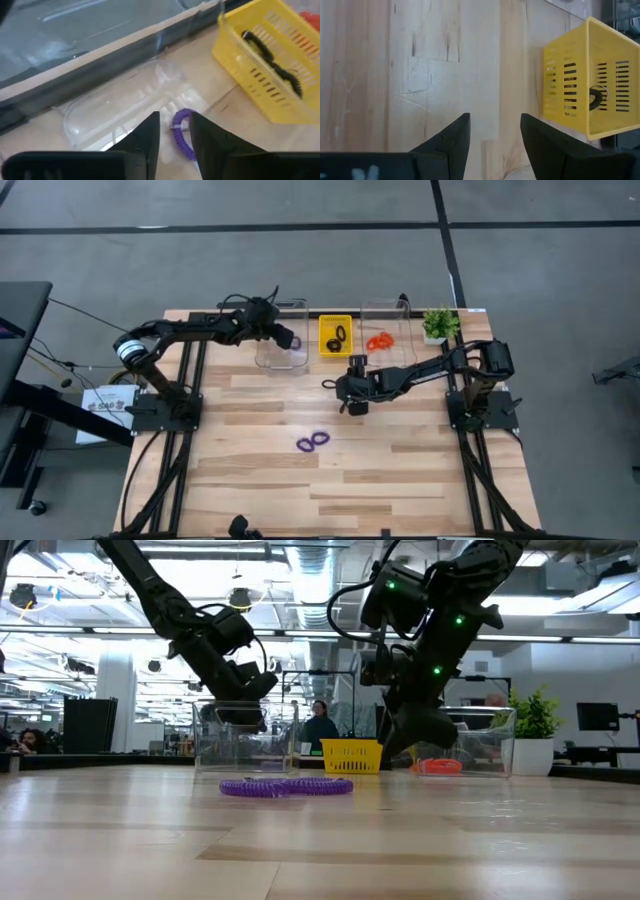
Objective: Sort spring keychains
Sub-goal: Put the right purple spring keychain into the left transparent bin
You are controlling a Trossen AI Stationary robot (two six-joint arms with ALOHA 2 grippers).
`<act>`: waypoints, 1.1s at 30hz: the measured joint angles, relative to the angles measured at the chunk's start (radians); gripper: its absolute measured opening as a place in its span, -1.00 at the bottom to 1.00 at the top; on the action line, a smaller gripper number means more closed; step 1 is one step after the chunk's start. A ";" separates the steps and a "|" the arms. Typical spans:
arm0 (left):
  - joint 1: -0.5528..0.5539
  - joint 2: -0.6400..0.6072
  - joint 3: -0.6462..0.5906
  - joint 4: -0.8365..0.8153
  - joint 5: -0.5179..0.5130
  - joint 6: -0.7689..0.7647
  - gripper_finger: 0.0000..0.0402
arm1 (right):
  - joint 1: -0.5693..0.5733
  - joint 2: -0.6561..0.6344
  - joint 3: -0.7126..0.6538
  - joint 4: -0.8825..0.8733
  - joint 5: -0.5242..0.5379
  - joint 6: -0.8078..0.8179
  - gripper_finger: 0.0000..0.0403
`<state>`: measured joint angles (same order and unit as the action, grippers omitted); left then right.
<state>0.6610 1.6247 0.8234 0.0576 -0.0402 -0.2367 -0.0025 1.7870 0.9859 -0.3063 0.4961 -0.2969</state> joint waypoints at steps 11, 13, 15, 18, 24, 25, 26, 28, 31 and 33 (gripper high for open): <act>-0.145 -0.075 0.000 0.076 -0.003 0.081 -0.37 | 0.014 0.000 0.000 0.055 -0.016 -0.019 -0.19; -0.203 -0.095 0.000 0.085 -0.025 0.093 -0.38 | 0.026 0.000 0.000 0.062 -0.042 -0.019 -0.19; -0.268 -0.111 0.000 0.085 -0.055 0.106 -0.39 | 0.039 0.000 0.000 0.063 -0.067 -0.018 -0.18; -0.369 -0.125 -0.002 0.087 -0.108 0.109 -0.39 | 0.061 0.000 0.000 0.062 -0.086 0.002 -0.17; -0.544 -0.139 -0.002 0.086 -0.142 0.134 -0.39 | 0.124 0.000 0.000 0.053 -0.089 0.090 -0.19; -0.568 -0.139 -0.002 0.082 -0.142 0.134 -0.39 | 0.138 0.000 0.000 0.054 -0.089 0.106 -0.19; -0.594 -0.139 -0.002 0.079 -0.142 0.135 -0.39 | 0.153 0.000 0.000 0.059 -0.089 0.120 -0.18; -0.641 -0.139 -0.002 0.074 -0.142 0.135 -0.39 | 0.185 0.000 0.000 0.076 -0.090 0.141 -0.18; -0.703 -0.139 -0.002 0.055 -0.142 0.130 -0.39 | 0.230 0.000 0.000 0.133 -0.104 0.148 -0.19; -0.742 -0.139 -0.002 0.041 -0.142 0.129 -0.39 | 0.258 0.000 0.000 0.190 -0.115 0.148 -0.20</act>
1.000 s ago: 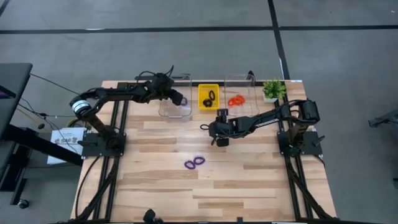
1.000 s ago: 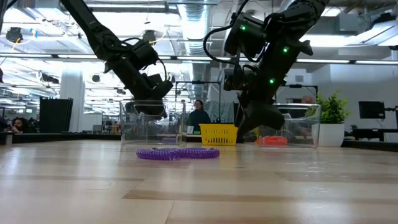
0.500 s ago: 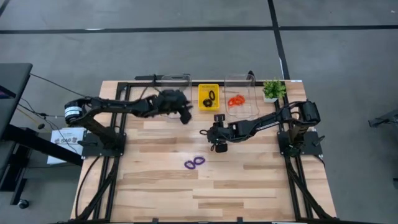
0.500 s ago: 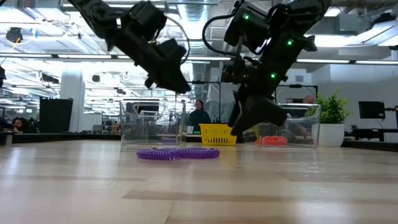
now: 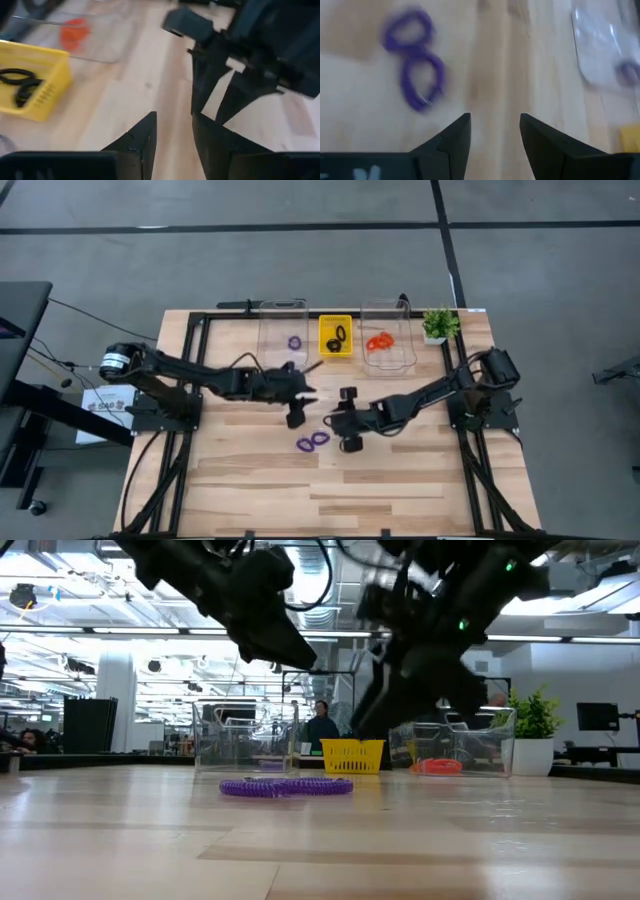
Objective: Sort spring keychains
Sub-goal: Put the right purple spring keychain into the left transparent bin
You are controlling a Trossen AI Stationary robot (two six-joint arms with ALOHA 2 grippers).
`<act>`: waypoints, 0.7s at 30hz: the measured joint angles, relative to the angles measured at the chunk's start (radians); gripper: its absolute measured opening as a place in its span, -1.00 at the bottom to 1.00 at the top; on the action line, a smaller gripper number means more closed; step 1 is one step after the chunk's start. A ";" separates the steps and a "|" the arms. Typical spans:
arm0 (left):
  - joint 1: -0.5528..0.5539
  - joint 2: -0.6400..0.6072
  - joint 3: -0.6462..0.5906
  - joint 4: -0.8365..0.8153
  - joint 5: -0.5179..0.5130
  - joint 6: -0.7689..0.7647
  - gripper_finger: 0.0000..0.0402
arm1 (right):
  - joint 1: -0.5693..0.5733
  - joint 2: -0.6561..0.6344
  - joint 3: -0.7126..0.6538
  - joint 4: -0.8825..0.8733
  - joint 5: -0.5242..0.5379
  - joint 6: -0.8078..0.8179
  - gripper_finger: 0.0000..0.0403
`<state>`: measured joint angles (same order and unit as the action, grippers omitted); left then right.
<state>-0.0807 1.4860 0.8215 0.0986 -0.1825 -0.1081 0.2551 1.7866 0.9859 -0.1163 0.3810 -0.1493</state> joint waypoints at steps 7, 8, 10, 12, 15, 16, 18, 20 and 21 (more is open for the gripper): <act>-0.115 0.000 0.000 -0.016 0.000 -0.047 -0.39 | 0.047 0.000 0.000 0.110 -0.080 0.010 -0.20; -0.126 0.000 0.000 -0.016 0.000 -0.053 -0.39 | 0.046 0.001 0.000 0.110 -0.096 0.019 -0.20; -0.149 0.000 0.000 -0.016 0.000 -0.057 -0.39 | 0.044 0.019 0.000 0.129 -0.126 0.035 -0.21; -0.165 0.000 0.000 -0.016 0.000 -0.057 -0.39 | 0.044 0.047 -0.002 0.151 -0.142 0.037 -0.22; -0.181 0.001 0.000 -0.016 0.000 -0.058 -0.39 | 0.044 0.128 0.001 0.259 -0.174 0.006 -0.22; -0.183 0.001 0.000 -0.015 0.000 -0.058 -0.39 | 0.045 0.157 0.000 0.290 -0.179 -0.010 -0.22; -0.189 0.001 0.000 -0.015 0.000 -0.059 -0.39 | 0.048 0.211 0.000 0.346 -0.179 -0.030 -0.22; -0.189 0.001 0.000 -0.014 0.000 -0.067 -0.39 | 0.048 0.241 0.006 0.384 -0.171 -0.031 -0.23; -0.189 0.001 0.000 -0.014 0.000 -0.077 -0.39 | 0.048 0.256 0.011 0.387 -0.171 -0.028 -0.24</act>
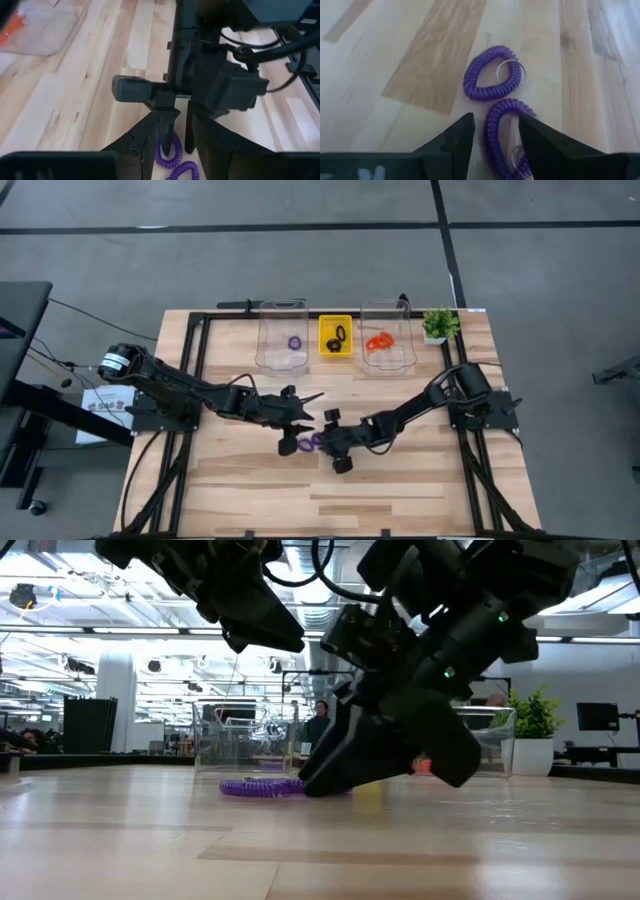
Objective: Sort spring keychains
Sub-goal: Put the right purple spring keychain into the left transparent bin
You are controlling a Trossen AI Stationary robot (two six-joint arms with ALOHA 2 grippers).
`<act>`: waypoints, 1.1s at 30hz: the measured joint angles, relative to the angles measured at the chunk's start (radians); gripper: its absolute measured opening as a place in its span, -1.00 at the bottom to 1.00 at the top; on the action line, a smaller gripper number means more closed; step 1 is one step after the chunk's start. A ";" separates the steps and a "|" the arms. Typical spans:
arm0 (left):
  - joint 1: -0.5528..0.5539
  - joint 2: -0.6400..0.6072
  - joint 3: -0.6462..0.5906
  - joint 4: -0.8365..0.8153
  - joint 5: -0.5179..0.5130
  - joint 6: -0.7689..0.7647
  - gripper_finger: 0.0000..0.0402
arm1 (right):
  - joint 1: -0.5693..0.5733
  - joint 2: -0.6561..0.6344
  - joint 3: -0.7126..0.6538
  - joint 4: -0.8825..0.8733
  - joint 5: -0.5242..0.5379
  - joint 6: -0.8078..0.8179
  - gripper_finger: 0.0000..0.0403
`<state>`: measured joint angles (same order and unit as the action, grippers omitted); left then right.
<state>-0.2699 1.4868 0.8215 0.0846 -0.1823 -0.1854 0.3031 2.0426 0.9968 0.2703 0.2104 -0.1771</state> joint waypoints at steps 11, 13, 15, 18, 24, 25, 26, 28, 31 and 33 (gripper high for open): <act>-0.020 0.000 0.000 0.001 0.000 -0.041 -0.39 | -0.004 0.030 0.005 -0.012 -0.002 0.196 -0.40; -0.032 0.000 0.000 0.001 0.000 -0.041 -0.39 | -0.004 0.030 0.004 -0.014 -0.005 0.222 -0.44; -0.044 0.000 0.000 0.003 0.000 -0.041 -0.39 | -0.004 0.030 0.004 -0.020 -0.006 0.234 -0.48; -0.060 0.000 0.000 0.003 0.000 -0.041 -0.39 | 0.000 0.030 0.005 -0.023 -0.006 0.233 -0.56; -0.085 0.000 0.000 0.006 0.000 -0.060 -0.39 | 0.011 0.013 0.008 -0.033 0.003 0.230 -0.80; -0.089 0.000 0.000 0.006 0.000 -0.062 -0.39 | 0.011 0.004 0.007 -0.036 0.006 0.230 -0.84; -0.092 0.000 0.000 0.006 -0.001 -0.063 -0.39 | 0.012 -0.009 0.006 -0.052 0.015 0.230 -0.88; -0.102 0.000 0.000 0.006 -0.008 -0.067 -0.39 | 0.021 -0.046 -0.002 -0.105 0.052 0.237 -0.93; -0.119 0.001 0.000 0.007 -0.041 -0.080 -0.39 | 0.045 -0.105 -0.004 -0.180 0.163 0.258 -0.92; -0.131 0.001 0.000 0.010 -0.062 -0.088 -0.39 | 0.071 -0.151 -0.001 -0.206 0.253 0.271 -0.86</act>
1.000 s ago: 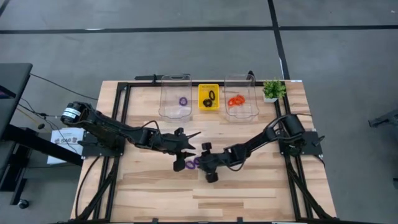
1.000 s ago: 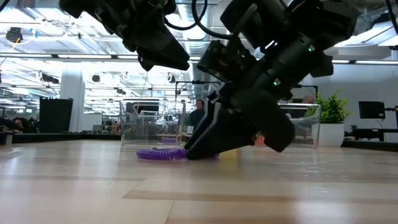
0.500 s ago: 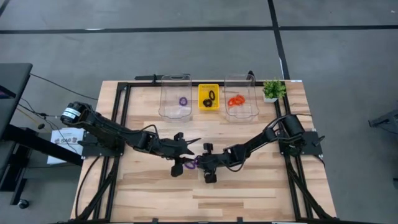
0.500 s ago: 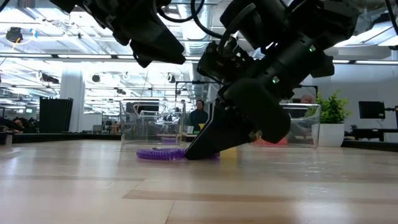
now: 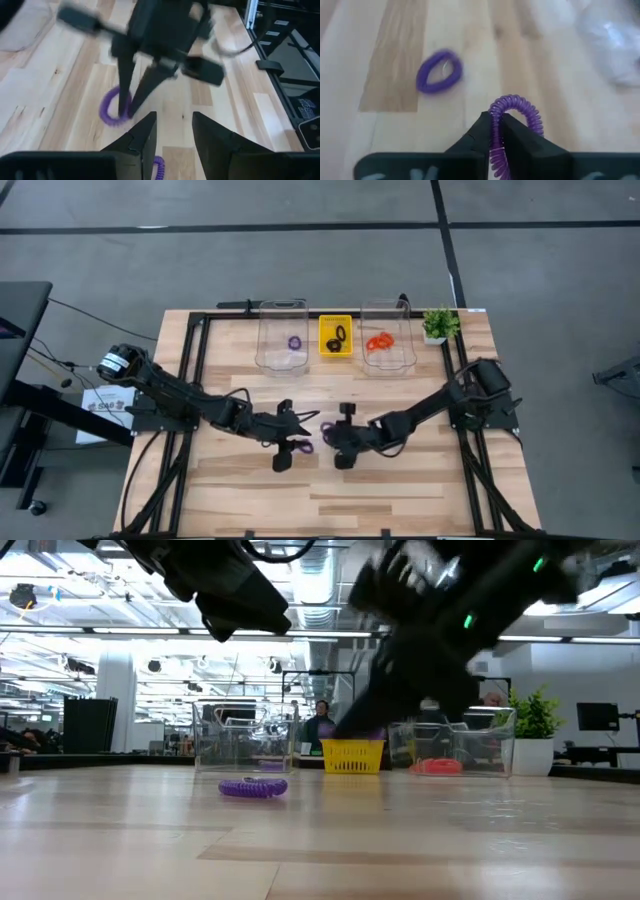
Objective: Sort spring keychains
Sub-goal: Put the right purple spring keychain into the left transparent bin
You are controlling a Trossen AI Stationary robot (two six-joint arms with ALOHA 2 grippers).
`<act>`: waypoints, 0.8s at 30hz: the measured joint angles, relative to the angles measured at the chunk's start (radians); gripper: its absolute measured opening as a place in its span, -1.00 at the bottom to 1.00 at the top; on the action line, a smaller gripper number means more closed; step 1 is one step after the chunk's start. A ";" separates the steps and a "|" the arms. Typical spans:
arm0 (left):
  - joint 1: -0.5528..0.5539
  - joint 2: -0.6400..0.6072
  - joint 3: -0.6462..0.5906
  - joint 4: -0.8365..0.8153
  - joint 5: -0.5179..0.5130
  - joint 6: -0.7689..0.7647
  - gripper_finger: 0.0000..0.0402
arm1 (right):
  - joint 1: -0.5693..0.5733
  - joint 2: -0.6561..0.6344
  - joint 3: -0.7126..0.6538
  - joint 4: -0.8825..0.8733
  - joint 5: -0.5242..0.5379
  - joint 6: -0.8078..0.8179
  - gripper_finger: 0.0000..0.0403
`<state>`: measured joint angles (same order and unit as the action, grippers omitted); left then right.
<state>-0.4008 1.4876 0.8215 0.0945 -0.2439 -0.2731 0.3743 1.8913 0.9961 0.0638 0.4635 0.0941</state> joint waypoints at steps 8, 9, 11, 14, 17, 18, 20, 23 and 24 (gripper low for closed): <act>-0.039 0.002 0.000 0.004 -0.106 -0.037 -0.39 | 0.130 -0.106 0.003 0.027 0.107 -0.048 -0.83; -0.044 0.008 0.000 0.012 -0.112 -0.046 -0.39 | 0.146 -0.111 0.003 0.041 0.114 -0.067 -0.85; -0.052 0.020 -0.001 0.019 -0.113 -0.049 -0.39 | 0.176 -0.121 0.003 0.084 0.115 -0.101 -0.89; -0.058 0.053 0.000 0.063 -0.111 -0.049 -0.39 | 0.216 -0.136 0.004 0.162 0.115 -0.141 -0.90; -0.053 0.089 -0.001 0.118 -0.112 -0.038 -0.39 | 0.246 -0.140 0.004 0.222 0.112 -0.156 -0.84; -0.049 0.098 0.000 0.137 -0.112 -0.026 -0.39 | 0.255 -0.142 0.004 0.236 0.109 -0.157 -0.82; -0.047 0.116 0.000 0.175 -0.108 -0.001 -0.39 | 0.268 -0.145 0.004 0.277 0.090 -0.155 -0.80; -0.043 0.134 -0.001 0.230 -0.102 0.052 -0.39 | 0.281 -0.145 0.005 0.331 0.045 -0.155 -0.82; -0.044 0.138 -0.001 0.248 -0.100 0.076 -0.39 | 0.285 -0.145 0.005 0.349 0.023 -0.149 -0.84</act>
<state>-0.4446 1.6258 0.8207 0.3421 -0.3437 -0.1971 0.6591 1.7462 1.0008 0.4133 0.4865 -0.0553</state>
